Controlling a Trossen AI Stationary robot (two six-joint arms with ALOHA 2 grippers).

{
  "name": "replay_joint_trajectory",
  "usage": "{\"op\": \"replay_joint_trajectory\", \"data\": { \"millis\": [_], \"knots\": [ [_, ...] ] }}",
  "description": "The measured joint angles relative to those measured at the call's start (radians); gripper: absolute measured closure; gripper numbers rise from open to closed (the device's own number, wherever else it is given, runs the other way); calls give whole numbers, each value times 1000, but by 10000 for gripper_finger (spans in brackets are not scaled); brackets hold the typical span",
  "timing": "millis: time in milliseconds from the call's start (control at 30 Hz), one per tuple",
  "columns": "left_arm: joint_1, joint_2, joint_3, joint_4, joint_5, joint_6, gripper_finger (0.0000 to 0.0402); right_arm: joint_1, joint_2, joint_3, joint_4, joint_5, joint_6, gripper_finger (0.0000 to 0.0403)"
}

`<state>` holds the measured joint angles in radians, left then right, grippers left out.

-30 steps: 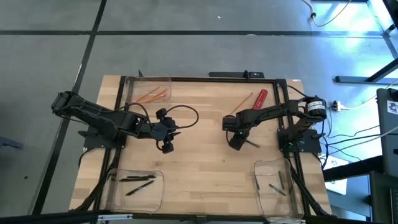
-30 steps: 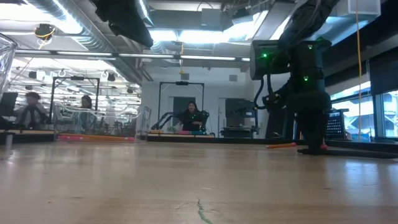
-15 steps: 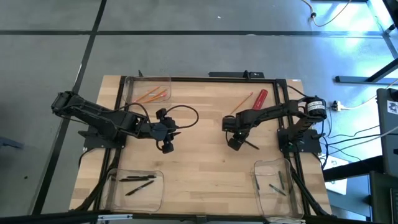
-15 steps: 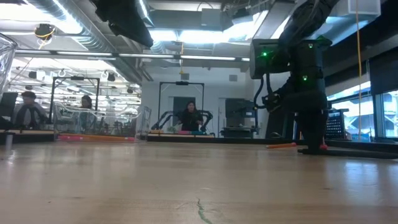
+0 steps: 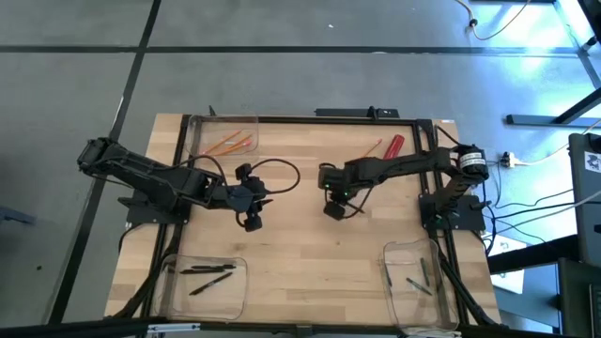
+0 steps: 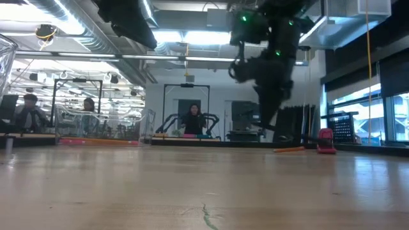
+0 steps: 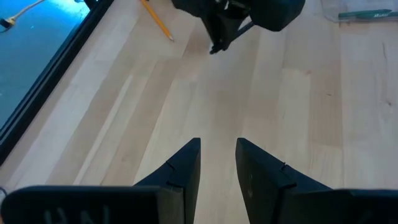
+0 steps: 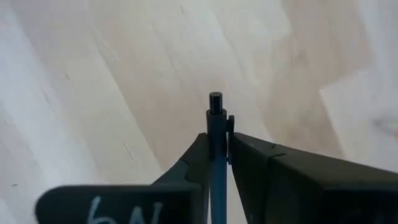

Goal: Sort crayons/erasers/pens/pencils in bins
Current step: Put the black pen into the bottom left transparent bin

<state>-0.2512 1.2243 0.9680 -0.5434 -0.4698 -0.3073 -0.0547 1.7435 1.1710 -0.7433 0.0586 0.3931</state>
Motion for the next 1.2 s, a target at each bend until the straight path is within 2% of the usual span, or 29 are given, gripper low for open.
{"op": "replay_joint_trajectory", "data": {
  "millis": [233,500,800,1033,1200],
  "knots": [
    [-42,0,0,-59,0,-16,306,-1,0,99,51,78,-85,351],
    [-118,-12,0,-237,1,-211,306,6,-1,126,238,79,-148,351],
    [-191,-93,0,-451,4,-465,306,32,-2,126,531,-38,-244,351],
    [-241,-170,0,-604,142,-606,306,73,-2,127,735,-62,-299,351],
    [-274,-205,0,-634,152,-623,306,104,-3,127,872,-88,-325,351]
  ]
}}
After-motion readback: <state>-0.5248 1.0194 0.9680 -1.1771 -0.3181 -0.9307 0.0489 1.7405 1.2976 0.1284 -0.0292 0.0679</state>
